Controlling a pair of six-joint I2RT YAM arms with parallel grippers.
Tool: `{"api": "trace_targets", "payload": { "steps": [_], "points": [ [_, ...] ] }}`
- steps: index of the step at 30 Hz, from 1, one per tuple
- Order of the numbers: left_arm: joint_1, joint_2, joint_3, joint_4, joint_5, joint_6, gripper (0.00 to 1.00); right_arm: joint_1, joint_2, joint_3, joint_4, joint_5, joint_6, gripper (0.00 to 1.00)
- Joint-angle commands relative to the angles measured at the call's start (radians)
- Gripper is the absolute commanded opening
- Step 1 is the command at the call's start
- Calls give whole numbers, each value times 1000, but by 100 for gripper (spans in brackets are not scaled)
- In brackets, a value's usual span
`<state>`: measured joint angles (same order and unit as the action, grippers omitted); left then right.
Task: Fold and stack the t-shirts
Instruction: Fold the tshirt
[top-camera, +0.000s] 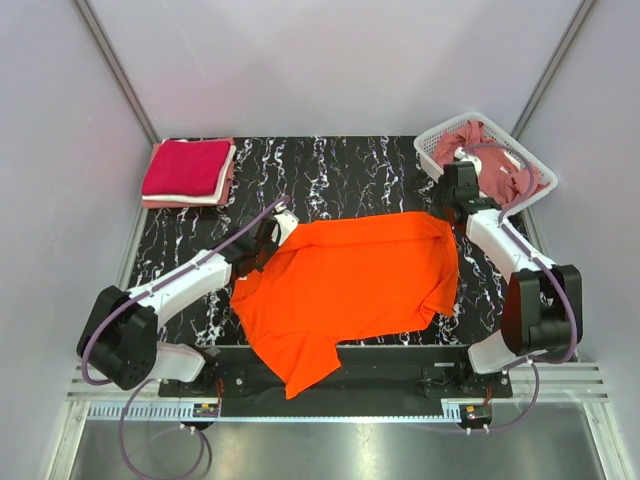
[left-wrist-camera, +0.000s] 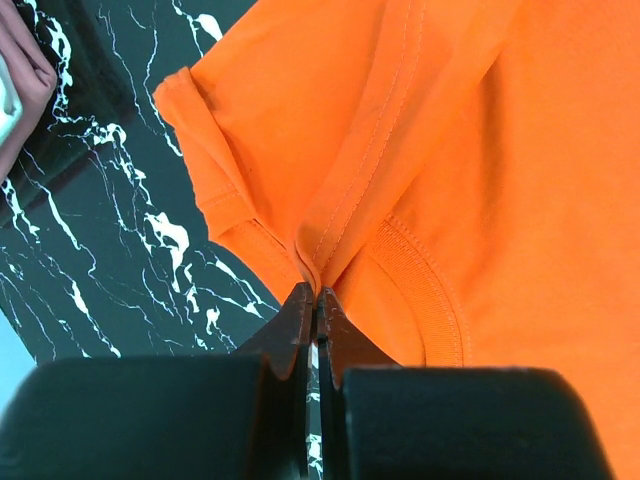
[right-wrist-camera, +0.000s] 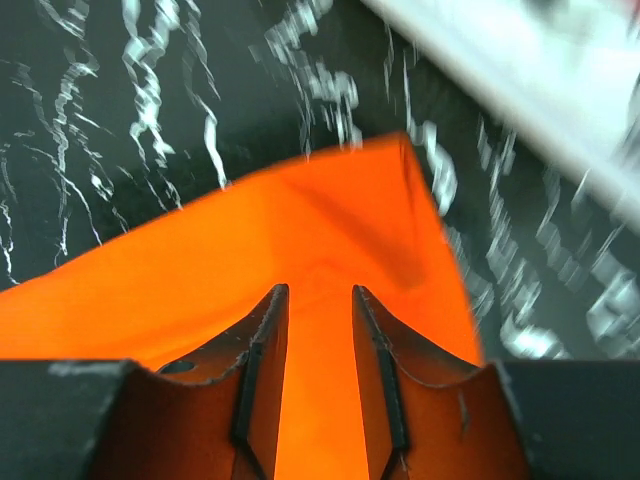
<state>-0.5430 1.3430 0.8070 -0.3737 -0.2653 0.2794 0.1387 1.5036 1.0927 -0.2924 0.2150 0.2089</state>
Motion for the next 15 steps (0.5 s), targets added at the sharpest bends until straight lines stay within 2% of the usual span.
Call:
{"api": "trace_targets", "payload": {
  "steps": [1, 6, 10, 15],
  "points": [
    [-3, -13, -2, 5, -6, -11, 0, 1, 11, -30, -122, 10, 424, 39],
    [-3, -24, -6, 9, -11, -2, 0, -25, 4, -56, -122, 93, 676, 40],
    [-3, -28, -2, 12, -11, 4, 0, -54, 9, -85, -156, 100, 884, 41],
    [-5, -39, -6, 12, -18, 18, 0, -112, 46, -105, -166, 66, 997, 41]
  ]
}}
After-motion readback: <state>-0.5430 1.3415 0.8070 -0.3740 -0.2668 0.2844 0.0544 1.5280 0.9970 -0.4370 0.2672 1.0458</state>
